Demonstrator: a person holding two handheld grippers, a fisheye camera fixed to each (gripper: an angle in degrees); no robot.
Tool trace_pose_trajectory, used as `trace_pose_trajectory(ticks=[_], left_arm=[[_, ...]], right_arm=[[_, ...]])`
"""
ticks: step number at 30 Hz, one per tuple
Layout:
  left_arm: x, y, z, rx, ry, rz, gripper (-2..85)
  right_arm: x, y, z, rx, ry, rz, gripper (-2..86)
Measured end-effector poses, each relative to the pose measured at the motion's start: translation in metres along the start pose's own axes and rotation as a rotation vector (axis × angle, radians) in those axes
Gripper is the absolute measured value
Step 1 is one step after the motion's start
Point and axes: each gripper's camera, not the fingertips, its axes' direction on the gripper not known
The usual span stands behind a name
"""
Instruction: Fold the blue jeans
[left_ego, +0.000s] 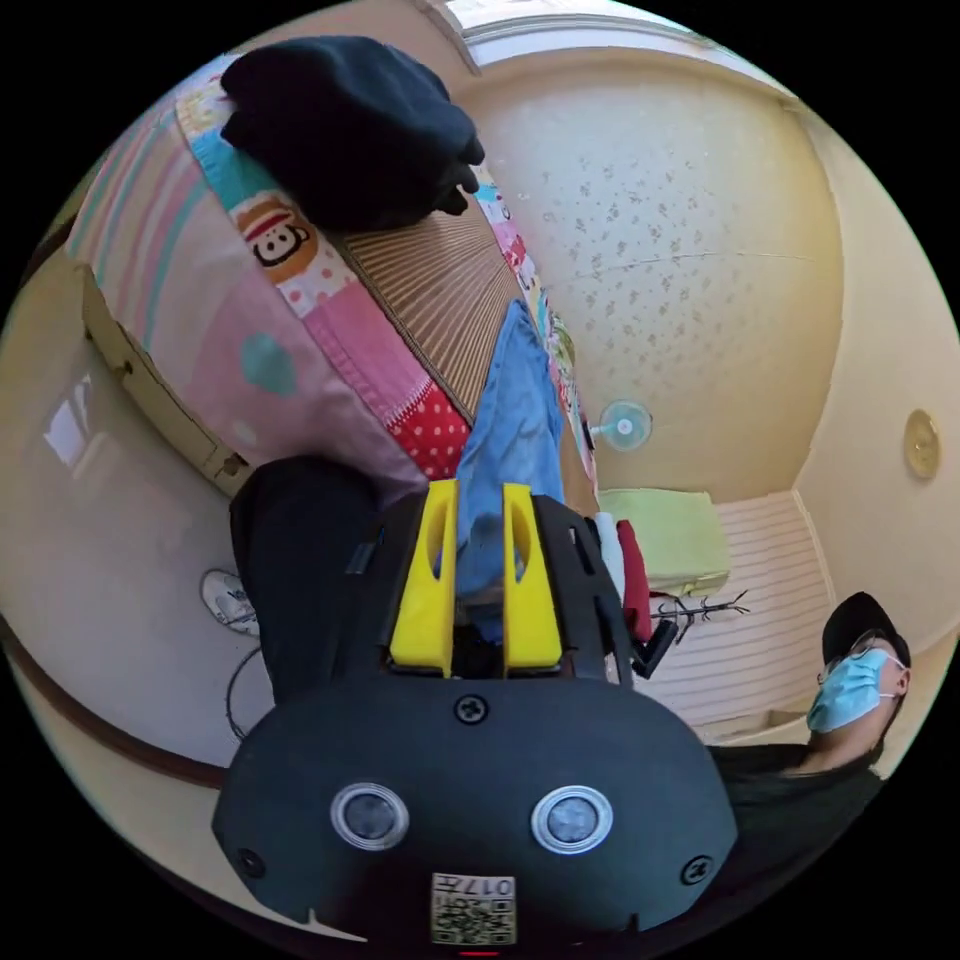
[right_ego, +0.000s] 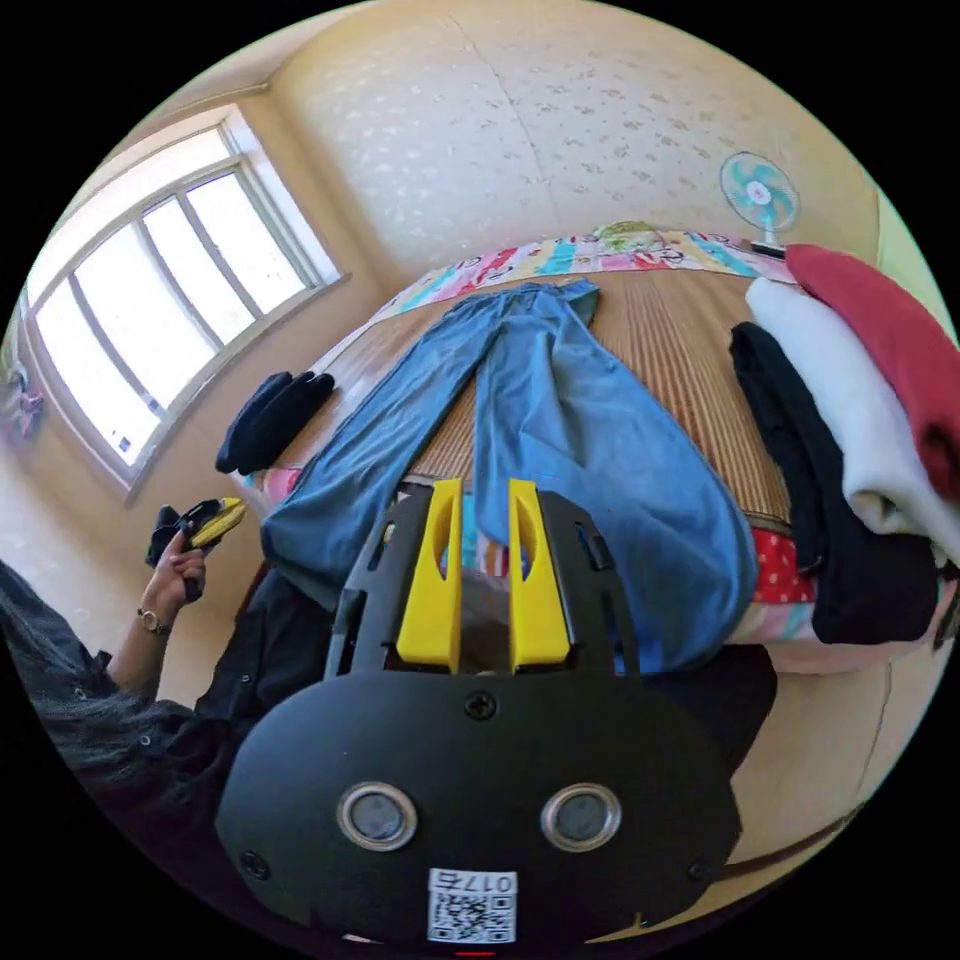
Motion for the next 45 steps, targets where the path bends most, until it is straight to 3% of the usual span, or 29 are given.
trace_pose_trajectory(ticks=[3, 7, 9, 11, 13, 15, 18, 19, 22, 24, 27, 31, 33, 37, 39, 41, 45], left_arm=[[0.011, -0.002, 0.031, -0.195, -0.092, 0.054, 12.7], [0.021, 0.008, 0.062, -0.278, -0.221, 0.092, 13.2], [0.028, 0.012, 0.078, -0.311, -0.387, 0.108, 7.1], [0.033, 0.009, 0.076, -0.330, -0.374, 0.114, 1.1], [0.040, 0.001, 0.061, -0.344, -0.131, 0.132, 0.0], [0.039, -0.015, 0.027, -0.302, 0.364, 0.072, -0.4], [0.013, -0.034, -0.012, -0.158, 0.755, -0.070, -0.2], [0.006, -0.038, -0.018, -0.138, 0.747, -0.084, -0.1], [-0.027, -0.043, -0.045, -0.064, 0.414, -0.154, 2.9], [-0.044, -0.034, -0.045, -0.079, 0.187, -0.189, 10.5], [-0.053, -0.013, -0.028, -0.120, -0.025, -0.185, 14.8], [-0.053, 0.015, 0.024, -0.309, -0.180, -0.173, 16.7], [-0.045, 0.030, 0.033, -0.293, -0.281, -0.139, 14.4], [-0.038, 0.027, 0.034, -0.418, -0.220, -0.069, 4.8], [-0.041, 0.029, 0.031, -0.564, 0.010, -0.029, 0.3], [-0.053, 0.038, 0.033, -0.647, 0.079, -0.037, -0.4], [-0.093, 0.069, 0.032, -0.596, -0.163, -0.137, -0.4]], right_arm=[[-0.023, 0.001, 0.040, -0.127, -0.167, -0.054, 9.2], [-0.064, 0.019, 0.113, -0.405, -0.281, -0.182, 10.8], [-0.079, 0.027, 0.127, -0.441, -0.258, -0.228, 11.2], [-0.086, 0.029, 0.128, -0.434, -0.245, -0.251, 11.4], [-0.085, 0.029, 0.121, -0.421, -0.275, -0.245, 11.5], [-0.080, 0.029, 0.111, -0.410, -0.307, -0.245, 11.6], [-0.068, 0.028, 0.086, -0.340, -0.383, -0.240, 11.7], [-0.063, 0.028, 0.078, -0.300, -0.420, -0.228, 11.8], [-0.053, 0.026, 0.077, -0.286, -0.470, -0.185, 12.1], [-0.052, 0.027, 0.086, -0.337, -0.485, -0.170, 12.3], [-0.060, 0.030, 0.089, -0.371, -0.468, -0.200, 12.5], [-0.065, 0.032, 0.091, -0.401, -0.476, -0.221, 13.1], [-0.066, 0.031, 0.094, -0.412, -0.569, -0.199, 13.6], [-0.085, 0.036, 0.115, -0.539, -0.639, -0.214, 14.3], [-0.094, 0.036, 0.111, -0.536, -0.604, -0.266, 14.3], [-0.096, 0.031, 0.098, -0.496, -0.573, -0.305, 14.1], [-0.069, 0.008, 0.062, -0.393, -0.522, -0.282, 13.6]])
